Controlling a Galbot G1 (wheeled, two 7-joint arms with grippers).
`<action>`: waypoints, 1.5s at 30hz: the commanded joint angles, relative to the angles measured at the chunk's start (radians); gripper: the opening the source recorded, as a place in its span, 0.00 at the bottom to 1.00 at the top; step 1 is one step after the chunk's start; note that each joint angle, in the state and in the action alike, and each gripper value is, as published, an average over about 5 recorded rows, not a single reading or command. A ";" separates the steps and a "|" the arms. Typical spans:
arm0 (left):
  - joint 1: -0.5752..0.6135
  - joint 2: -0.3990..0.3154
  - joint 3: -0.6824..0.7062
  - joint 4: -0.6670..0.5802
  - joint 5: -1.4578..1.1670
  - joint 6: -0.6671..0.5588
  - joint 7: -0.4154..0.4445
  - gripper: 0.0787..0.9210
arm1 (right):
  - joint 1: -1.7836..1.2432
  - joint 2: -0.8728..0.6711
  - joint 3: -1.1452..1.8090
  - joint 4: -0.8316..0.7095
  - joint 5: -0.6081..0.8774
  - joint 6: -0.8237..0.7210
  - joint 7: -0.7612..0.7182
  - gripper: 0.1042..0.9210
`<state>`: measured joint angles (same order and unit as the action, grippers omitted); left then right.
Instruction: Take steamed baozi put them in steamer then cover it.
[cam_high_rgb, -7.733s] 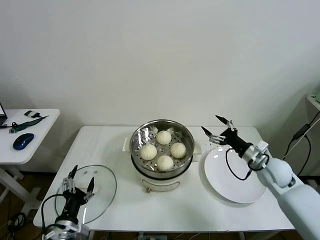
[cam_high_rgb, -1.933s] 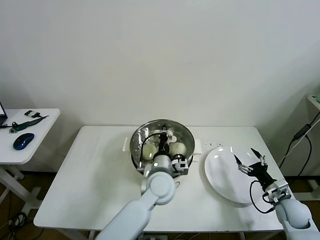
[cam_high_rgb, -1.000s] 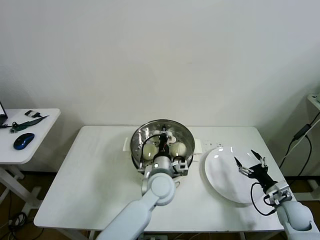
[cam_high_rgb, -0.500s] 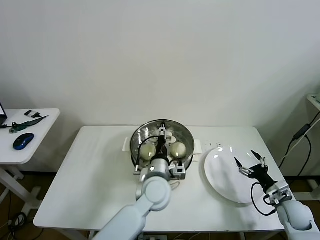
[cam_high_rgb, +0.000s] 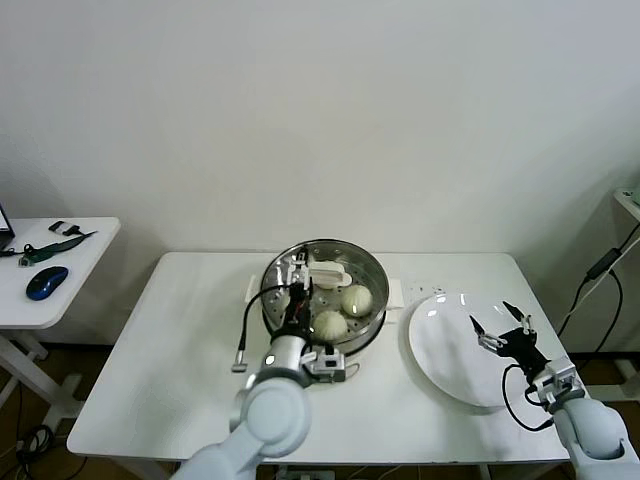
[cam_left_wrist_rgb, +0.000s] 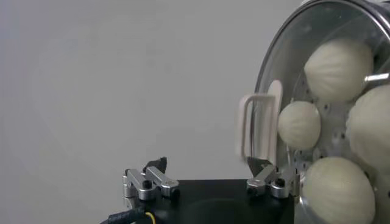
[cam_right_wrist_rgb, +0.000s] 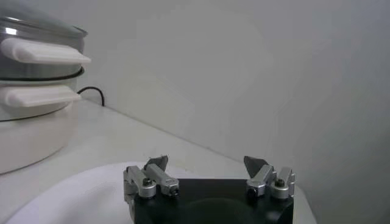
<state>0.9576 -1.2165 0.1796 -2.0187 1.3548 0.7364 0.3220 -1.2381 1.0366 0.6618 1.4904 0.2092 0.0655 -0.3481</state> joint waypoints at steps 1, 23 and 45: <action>0.260 0.131 -0.290 -0.199 -0.305 -0.103 -0.277 0.88 | -0.012 0.005 0.008 0.038 0.010 -0.042 0.006 0.88; 0.605 -0.068 -0.879 0.153 -1.592 -0.883 -0.437 0.88 | -0.089 0.063 0.049 0.126 0.024 -0.015 0.007 0.88; 0.609 -0.104 -0.872 0.144 -1.583 -0.877 -0.372 0.88 | -0.158 0.113 0.095 0.168 0.071 -0.020 0.014 0.88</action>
<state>1.5490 -1.3049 -0.6649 -1.8982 -0.1666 -0.0705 -0.0628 -1.3788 1.1381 0.7475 1.6469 0.2702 0.0437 -0.3335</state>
